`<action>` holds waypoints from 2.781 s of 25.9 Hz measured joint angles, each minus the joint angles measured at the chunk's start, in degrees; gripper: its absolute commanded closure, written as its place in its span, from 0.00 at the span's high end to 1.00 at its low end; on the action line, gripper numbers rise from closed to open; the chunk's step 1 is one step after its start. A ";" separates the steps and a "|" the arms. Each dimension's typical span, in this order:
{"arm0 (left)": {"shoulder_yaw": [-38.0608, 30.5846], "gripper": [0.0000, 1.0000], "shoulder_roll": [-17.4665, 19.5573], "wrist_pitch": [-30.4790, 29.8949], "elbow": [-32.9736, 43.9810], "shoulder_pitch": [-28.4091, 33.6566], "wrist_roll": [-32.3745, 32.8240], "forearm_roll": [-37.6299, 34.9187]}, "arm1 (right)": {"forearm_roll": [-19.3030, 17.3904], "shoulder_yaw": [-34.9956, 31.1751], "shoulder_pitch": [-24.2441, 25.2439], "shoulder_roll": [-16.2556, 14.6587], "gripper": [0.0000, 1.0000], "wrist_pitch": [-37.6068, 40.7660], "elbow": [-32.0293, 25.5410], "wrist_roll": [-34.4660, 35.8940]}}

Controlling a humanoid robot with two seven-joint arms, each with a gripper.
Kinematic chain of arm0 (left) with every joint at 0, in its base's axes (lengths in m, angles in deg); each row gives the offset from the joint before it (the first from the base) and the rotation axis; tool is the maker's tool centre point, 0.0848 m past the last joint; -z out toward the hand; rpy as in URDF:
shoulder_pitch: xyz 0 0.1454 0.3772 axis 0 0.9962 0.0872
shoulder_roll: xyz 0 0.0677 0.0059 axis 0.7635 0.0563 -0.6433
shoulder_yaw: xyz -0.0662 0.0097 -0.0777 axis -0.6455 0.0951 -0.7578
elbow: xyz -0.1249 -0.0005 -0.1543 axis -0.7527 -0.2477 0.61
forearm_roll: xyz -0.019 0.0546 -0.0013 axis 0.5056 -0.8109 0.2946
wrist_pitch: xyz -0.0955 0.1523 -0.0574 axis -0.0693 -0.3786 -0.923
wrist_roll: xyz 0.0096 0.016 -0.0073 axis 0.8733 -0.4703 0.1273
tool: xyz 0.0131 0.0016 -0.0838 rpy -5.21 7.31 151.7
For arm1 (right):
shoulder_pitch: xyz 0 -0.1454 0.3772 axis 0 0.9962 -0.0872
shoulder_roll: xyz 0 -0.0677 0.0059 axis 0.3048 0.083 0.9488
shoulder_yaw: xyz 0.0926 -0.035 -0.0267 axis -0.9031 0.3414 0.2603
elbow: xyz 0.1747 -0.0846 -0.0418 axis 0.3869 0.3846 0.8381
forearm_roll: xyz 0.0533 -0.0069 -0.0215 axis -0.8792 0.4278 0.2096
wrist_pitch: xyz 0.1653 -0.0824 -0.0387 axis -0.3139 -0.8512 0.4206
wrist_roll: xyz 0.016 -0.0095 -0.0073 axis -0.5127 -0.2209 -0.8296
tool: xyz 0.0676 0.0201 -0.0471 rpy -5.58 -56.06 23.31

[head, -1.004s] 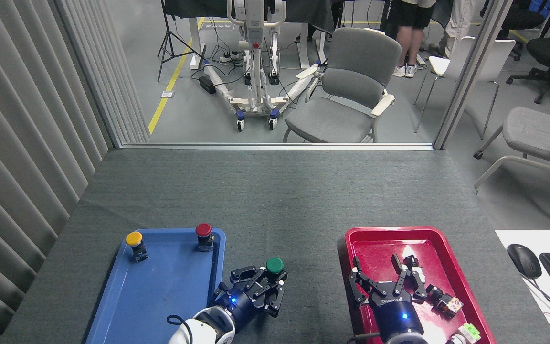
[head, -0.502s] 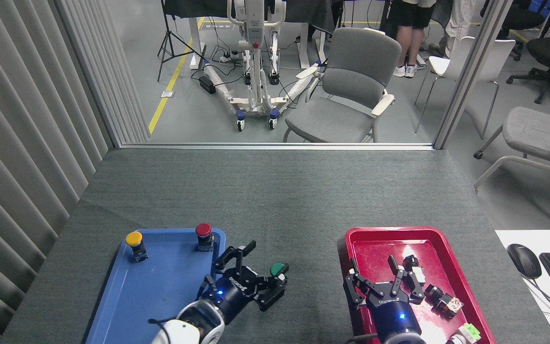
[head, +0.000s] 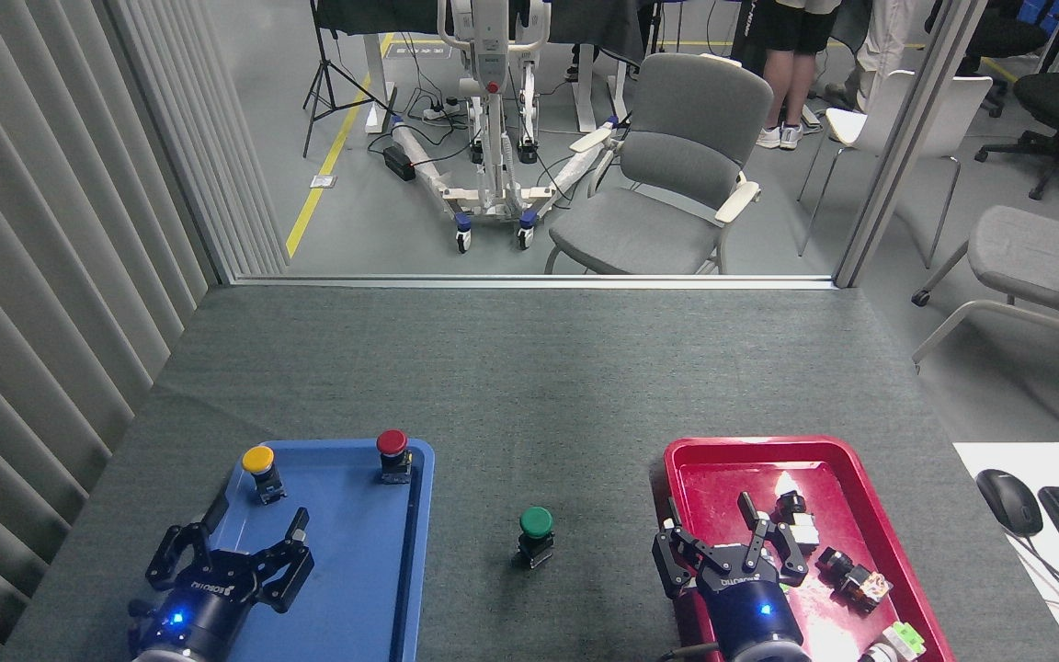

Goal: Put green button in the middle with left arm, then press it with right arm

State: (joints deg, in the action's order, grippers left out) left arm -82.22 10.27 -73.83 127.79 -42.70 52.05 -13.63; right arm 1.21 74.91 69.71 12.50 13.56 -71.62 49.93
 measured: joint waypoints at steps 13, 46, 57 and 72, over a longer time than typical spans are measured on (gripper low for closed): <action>-3.39 0.99 0.31 2.57 -0.05 1.48 0.46 0.55 | 2.76 7.80 -1.50 4.92 0.09 0.34 0.62 0.76; -3.99 0.99 0.35 2.09 -0.04 1.72 0.57 1.00 | 6.72 13.69 -10.34 10.70 0.05 -3.60 22.24 3.07; -3.99 0.99 0.56 2.01 0.02 1.69 0.35 0.97 | 3.58 13.33 -10.31 11.53 0.36 -8.75 21.29 9.42; -4.03 0.99 0.55 2.28 0.00 1.71 0.28 1.02 | 1.03 9.25 -10.20 10.61 0.99 -14.51 20.10 12.74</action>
State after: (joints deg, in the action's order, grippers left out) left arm -86.25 10.83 -71.55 127.79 -40.99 52.32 -12.61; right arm 2.24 84.16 59.51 23.11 -0.95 -51.52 62.67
